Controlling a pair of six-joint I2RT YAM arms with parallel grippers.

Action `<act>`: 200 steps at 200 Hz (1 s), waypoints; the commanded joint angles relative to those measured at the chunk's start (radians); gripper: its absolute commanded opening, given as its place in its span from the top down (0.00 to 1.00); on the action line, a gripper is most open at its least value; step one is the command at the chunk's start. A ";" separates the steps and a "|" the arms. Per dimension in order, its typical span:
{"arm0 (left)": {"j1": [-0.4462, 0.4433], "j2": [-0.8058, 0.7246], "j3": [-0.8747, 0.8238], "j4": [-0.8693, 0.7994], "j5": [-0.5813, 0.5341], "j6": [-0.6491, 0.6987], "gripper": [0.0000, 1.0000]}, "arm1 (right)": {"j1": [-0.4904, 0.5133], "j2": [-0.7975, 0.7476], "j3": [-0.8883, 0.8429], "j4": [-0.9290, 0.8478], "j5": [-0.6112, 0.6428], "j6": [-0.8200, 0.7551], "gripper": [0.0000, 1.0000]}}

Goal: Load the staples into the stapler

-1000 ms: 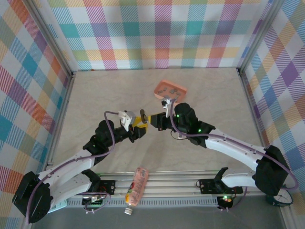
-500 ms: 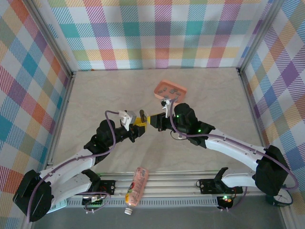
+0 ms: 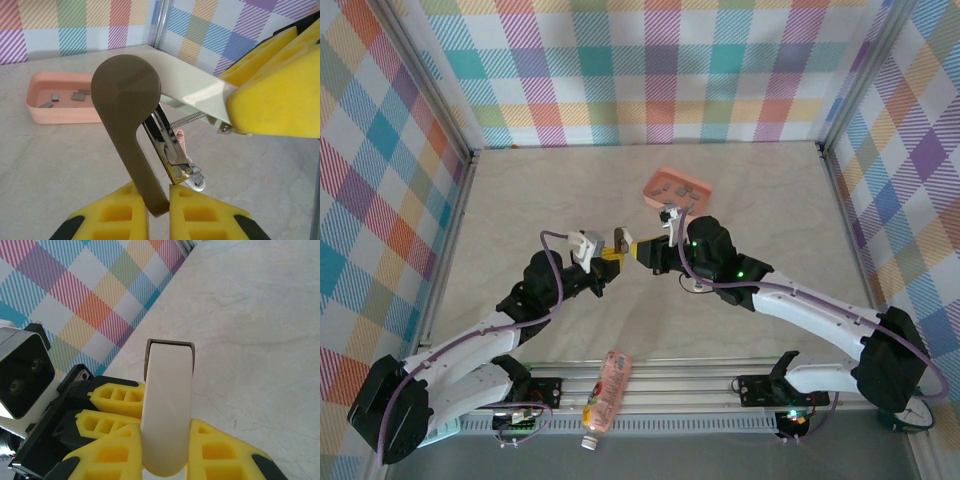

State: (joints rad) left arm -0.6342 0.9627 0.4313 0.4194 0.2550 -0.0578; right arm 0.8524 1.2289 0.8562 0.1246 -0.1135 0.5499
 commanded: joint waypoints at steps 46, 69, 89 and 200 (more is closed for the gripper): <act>-0.013 -0.077 0.075 -0.275 0.048 0.243 1.00 | -0.017 -0.033 0.159 -0.305 -0.044 -0.109 0.83; -0.013 -0.080 0.109 -0.391 0.077 0.351 1.00 | -0.046 -0.009 0.251 -0.487 -0.097 -0.157 0.83; -0.014 -0.070 0.139 -0.474 0.099 0.431 1.00 | -0.073 0.013 0.327 -0.610 -0.142 -0.204 0.83; -0.013 0.041 0.281 -0.805 0.213 0.727 1.00 | -0.260 0.255 0.703 -1.113 -0.498 -0.392 0.82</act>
State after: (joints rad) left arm -0.6342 0.9779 0.6884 -0.1753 0.3801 0.5369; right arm 0.6350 1.4391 1.4567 -0.9096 -0.5579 0.2367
